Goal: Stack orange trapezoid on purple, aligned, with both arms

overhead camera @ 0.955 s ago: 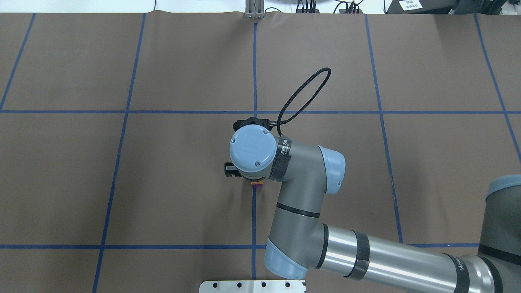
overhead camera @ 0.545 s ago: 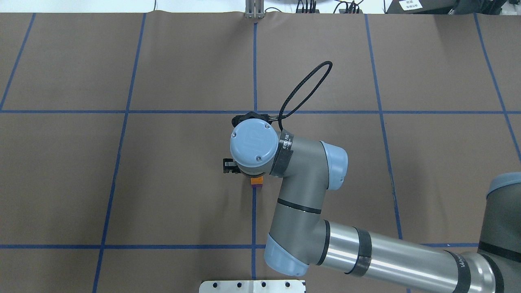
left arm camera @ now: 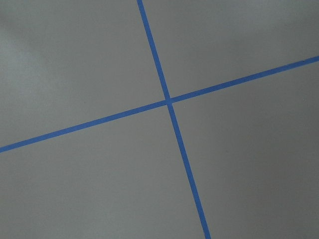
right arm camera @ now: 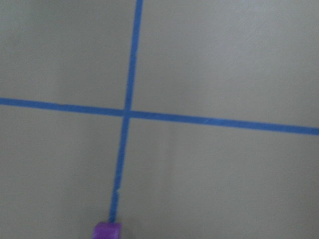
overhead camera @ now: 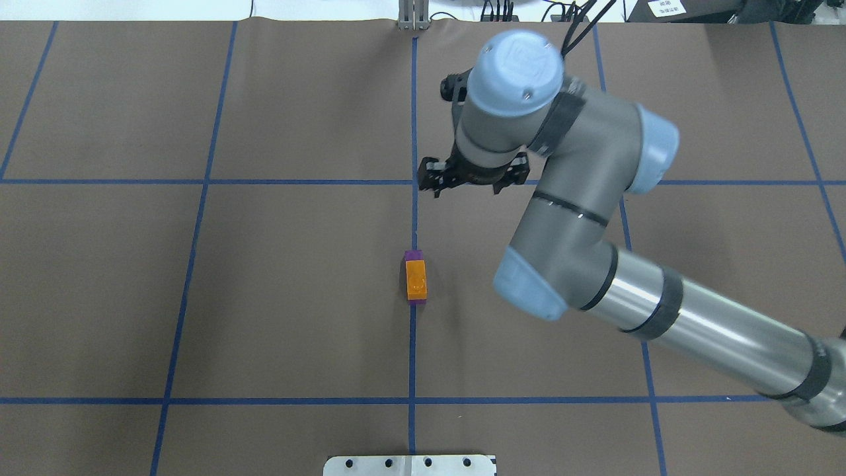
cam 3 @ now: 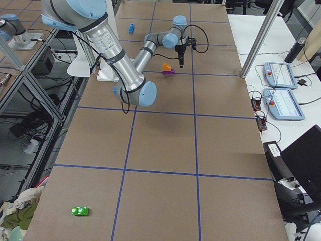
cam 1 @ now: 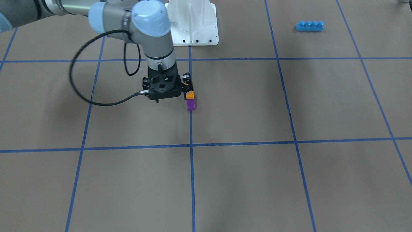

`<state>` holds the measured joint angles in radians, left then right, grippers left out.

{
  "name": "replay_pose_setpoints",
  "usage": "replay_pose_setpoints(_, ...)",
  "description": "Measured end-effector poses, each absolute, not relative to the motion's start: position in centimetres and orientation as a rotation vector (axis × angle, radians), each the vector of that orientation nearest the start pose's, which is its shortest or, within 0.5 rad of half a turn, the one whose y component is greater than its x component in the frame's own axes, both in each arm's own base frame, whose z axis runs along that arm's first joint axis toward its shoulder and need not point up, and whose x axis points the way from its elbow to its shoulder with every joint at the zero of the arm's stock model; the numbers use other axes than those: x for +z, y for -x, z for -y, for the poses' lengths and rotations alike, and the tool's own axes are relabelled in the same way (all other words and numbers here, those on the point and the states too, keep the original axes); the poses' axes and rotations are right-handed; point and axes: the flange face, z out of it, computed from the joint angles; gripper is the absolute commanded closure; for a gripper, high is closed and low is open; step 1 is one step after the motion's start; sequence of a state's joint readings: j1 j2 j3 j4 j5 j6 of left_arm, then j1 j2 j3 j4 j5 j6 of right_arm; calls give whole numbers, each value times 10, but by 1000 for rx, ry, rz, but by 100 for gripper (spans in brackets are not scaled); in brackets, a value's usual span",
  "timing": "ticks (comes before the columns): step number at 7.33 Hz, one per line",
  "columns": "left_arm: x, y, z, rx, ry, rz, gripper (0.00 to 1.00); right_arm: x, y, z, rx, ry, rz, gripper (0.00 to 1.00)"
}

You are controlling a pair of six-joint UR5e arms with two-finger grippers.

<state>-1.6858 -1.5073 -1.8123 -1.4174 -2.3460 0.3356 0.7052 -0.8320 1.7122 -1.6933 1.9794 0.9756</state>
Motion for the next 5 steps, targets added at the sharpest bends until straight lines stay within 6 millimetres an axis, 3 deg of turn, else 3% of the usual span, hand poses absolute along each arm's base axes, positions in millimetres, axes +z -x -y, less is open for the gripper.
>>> replay_pose_setpoints(1,591,116,449,214,-186,-754,0,196,391,538,-99,-146,827,0)
replay_pose_setpoints(2,598,116,449,210,-174,-756,0,234,332,564,-151,-160,809,0)
replay_pose_setpoints(4,608,116,448,208,-163,-760,0,315,227,595,-235,-192,753,0)
replay_pose_setpoints(5,611,116,447,209,-170,-758,0,356,178,601,-276,-198,732,0)
